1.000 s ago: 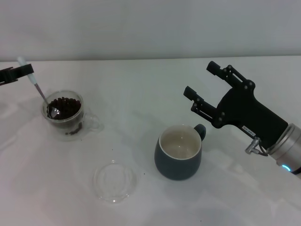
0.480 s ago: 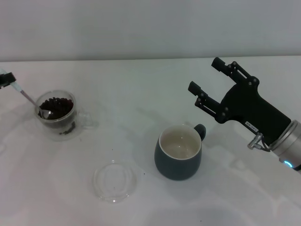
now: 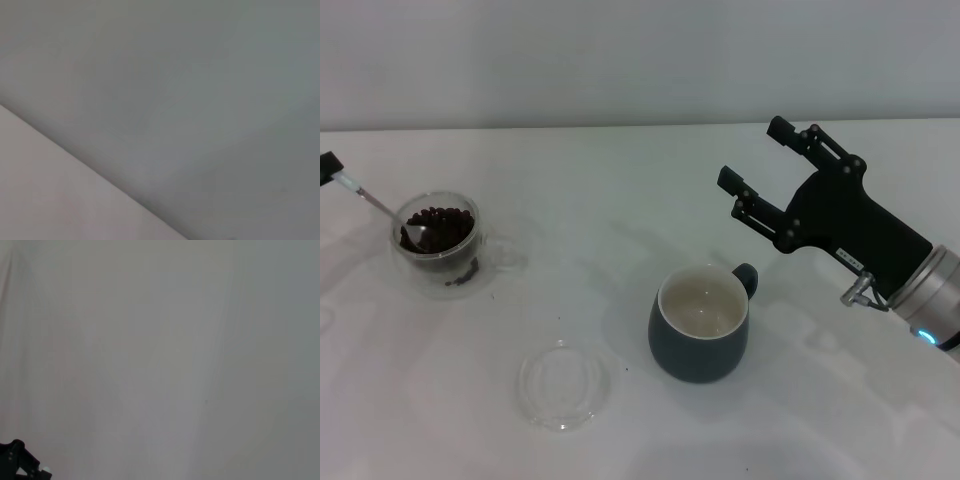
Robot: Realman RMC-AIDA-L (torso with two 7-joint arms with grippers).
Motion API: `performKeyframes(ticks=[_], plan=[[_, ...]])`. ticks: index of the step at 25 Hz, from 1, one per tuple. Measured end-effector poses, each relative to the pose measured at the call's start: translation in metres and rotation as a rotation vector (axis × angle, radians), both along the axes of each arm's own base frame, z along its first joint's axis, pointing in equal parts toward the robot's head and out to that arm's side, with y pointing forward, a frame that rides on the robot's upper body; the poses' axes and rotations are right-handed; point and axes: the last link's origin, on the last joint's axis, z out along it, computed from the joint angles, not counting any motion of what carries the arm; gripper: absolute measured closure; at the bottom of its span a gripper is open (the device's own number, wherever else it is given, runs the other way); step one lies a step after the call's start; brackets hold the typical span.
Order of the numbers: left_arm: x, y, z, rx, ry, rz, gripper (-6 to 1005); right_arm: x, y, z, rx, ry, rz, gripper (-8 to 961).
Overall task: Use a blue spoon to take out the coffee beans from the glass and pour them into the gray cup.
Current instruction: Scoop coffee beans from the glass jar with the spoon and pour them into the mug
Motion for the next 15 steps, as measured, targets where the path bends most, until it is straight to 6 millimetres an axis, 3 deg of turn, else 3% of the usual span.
performKeyframes(ticks=[15], plan=[[-0.014,-0.016,0.008,0.067,-0.159,0.071,867,-0.001,0.011,-0.002,-0.007,-0.038,-0.016,154]])
